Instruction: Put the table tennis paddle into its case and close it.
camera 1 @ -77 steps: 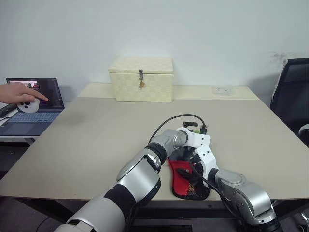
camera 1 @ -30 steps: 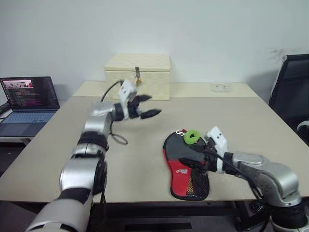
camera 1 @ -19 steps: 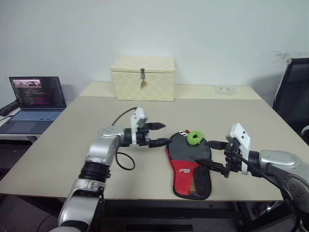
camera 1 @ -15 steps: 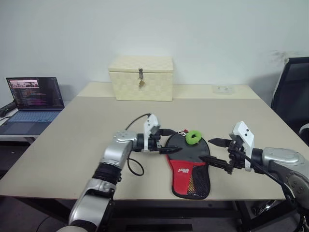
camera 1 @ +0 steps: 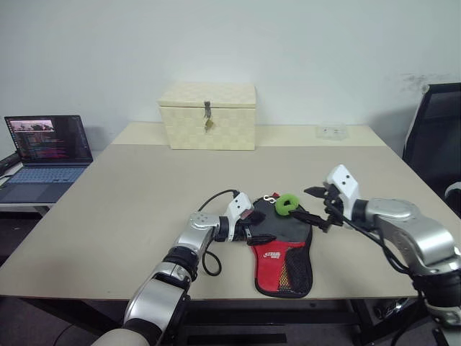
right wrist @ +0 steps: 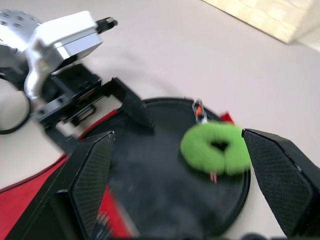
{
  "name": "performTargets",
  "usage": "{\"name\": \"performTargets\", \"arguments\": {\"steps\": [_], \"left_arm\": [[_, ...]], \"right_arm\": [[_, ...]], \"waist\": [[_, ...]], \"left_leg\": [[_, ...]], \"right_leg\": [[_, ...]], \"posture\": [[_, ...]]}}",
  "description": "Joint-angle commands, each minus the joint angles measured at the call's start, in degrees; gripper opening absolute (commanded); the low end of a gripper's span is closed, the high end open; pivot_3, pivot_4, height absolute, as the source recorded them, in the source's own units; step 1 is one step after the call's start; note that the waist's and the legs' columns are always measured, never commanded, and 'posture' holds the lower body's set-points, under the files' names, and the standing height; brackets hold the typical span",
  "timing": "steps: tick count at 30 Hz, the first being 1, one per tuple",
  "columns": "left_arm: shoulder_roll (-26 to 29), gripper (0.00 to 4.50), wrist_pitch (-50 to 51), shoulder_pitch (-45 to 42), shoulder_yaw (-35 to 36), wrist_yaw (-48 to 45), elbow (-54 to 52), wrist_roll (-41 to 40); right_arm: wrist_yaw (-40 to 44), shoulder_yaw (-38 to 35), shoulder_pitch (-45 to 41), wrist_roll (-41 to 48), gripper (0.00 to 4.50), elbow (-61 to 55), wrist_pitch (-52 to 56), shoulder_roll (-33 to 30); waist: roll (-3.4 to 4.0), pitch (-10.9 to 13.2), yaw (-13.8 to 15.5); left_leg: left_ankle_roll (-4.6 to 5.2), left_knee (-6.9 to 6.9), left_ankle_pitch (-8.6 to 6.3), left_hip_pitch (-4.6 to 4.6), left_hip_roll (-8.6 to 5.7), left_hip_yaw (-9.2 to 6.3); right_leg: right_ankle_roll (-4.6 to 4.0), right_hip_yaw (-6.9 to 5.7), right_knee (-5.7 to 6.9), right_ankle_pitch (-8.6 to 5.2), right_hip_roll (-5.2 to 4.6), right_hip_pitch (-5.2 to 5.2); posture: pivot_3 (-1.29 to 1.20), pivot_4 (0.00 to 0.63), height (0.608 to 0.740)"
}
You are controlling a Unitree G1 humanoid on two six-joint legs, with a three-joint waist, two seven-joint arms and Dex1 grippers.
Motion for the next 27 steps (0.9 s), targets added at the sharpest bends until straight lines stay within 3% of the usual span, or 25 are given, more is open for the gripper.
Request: {"name": "performTargets", "arguments": {"steps": [1, 15, 18, 27], "left_arm": [[-0.79, 4.47, -0.8, -0.62, 0.04, 0.5, 0.6, 0.73], [-1.97, 4.47, -1.11, -0.22, 0.06, 1.29, -0.33, 1.21], [-2.07, 4.5, -1.15, -0.28, 0.08, 1.41, -0.31, 1.27], [-2.7, 4.5, -1.66, -0.79, -0.16, 1.91, 0.64, 1.81]], "right_arm": [[2.25, 3.25, -3.02, -4.67, 4.5, 5.39, -7.05, 1.27], [3.0, 8.97, -13.08, -19.0, 4.5, 33.65, -21.23, 8.82], [3.41, 9.5, -13.54, -21.09, 3.86, 36.24, -22.58, 9.1], [0.62, 8.28, -14.86, -24.31, 0.79, 40.59, -24.46, 10.91]], "waist": [[0.0, 0.0, 0.07], [0.02, 0.0, 0.07], [0.03, 0.0, 0.06], [0.04, 0.0, 0.04]], "left_leg": [[0.0, 0.0, 0.0, -0.01, -0.01, -0.01], [-0.01, -0.01, 0.0, 0.0, -0.02, -0.03], [-0.01, 0.0, 0.0, 0.0, -0.02, -0.02], [-0.01, 0.01, 0.0, 0.02, -0.02, -0.03]], "right_leg": [[0.0, -0.01, 0.0, 0.0, -0.01, 0.0], [-0.02, -0.04, 0.03, 0.01, -0.05, 0.0], [-0.03, -0.03, 0.04, 0.01, -0.05, 0.0], [-0.03, -0.02, 0.06, 0.02, -0.05, 0.0]], "posture": [[0.0, 0.15, 0.74], [0.0, 0.15, 0.74], [0.0, 0.15, 0.74], [0.0, 0.15, 0.74]]}}
